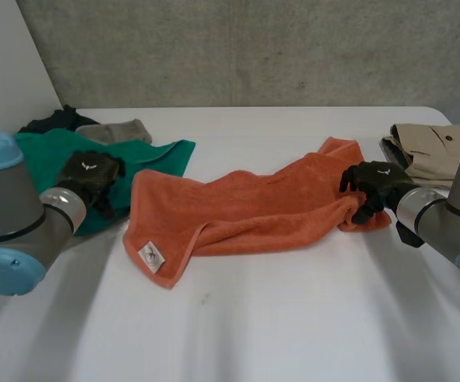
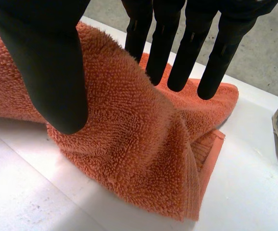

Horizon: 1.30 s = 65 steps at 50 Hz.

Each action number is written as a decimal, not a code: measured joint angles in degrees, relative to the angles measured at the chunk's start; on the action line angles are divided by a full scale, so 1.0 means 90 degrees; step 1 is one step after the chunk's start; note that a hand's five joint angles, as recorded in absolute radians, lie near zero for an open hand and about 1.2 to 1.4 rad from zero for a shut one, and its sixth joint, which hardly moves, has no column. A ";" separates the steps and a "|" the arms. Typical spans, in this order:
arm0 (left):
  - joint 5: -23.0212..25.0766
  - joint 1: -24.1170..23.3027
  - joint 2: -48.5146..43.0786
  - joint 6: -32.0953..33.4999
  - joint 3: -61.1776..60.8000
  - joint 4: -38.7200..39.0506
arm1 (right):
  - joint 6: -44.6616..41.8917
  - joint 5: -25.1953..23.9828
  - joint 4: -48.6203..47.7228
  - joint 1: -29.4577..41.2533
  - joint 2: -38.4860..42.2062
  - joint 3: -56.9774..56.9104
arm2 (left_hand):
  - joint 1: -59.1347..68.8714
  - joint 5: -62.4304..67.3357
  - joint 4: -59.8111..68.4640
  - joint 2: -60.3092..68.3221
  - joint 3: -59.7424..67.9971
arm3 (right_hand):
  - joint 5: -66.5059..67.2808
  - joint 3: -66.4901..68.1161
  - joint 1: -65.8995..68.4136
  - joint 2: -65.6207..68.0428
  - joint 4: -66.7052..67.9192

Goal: Fold the laundry.

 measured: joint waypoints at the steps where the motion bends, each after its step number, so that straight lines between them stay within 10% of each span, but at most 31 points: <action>1: 0.0000 -0.0057 0.0107 -0.0023 -0.0020 -0.0046 | -0.0009 0.0000 0.0001 0.0005 -0.0012 0.0006 | 0.0000 0.0000 0.0000 0.0000 0.0000 | 0.0000 0.0000 0.0000 0.0000 0.0000; 10: -0.0266 -0.1416 0.0656 -0.0800 0.0059 -0.0452 | -0.0156 0.0044 0.0010 0.0059 -0.0107 0.0057 | -0.0556 -0.0773 -0.0731 -0.0689 -0.0715 | 0.0000 -0.0001 0.0000 -0.0001 0.0000; 23: -0.2533 -0.3071 -0.1320 -0.1447 0.2182 -0.1271 | -0.0327 0.0059 0.0033 0.0074 -0.0137 0.0113 | -0.0556 -0.0786 -0.0742 -0.0698 -0.0715 | 0.0000 -0.0001 0.0000 -0.0001 0.0001; 46: -0.3384 -0.2973 -0.2733 -0.1228 0.3972 -0.2459 | -0.0486 0.0034 -0.0003 0.0070 -0.0132 0.0190 | -0.0061 -0.0037 -0.0083 -0.0149 -0.0162 | 0.0001 0.0000 0.0000 0.0001 0.0000; 58: -0.3262 -0.2566 -0.2465 -0.0608 0.3619 -0.2249 | -0.0573 0.0043 0.0010 0.0086 -0.0139 0.0153 | 0.4350 0.4136 0.4255 0.4208 0.4143 | -0.0390 -0.0361 -0.0277 -0.0294 -0.0318; 65: -0.2947 -0.2524 -0.1838 -0.0506 0.3206 -0.2241 | -0.0584 0.0030 0.0294 0.0013 -0.0244 -0.0063 | 0.4368 0.4327 0.4591 0.4533 0.4472 | -0.2504 -0.2357 -0.2214 -0.2246 -0.2263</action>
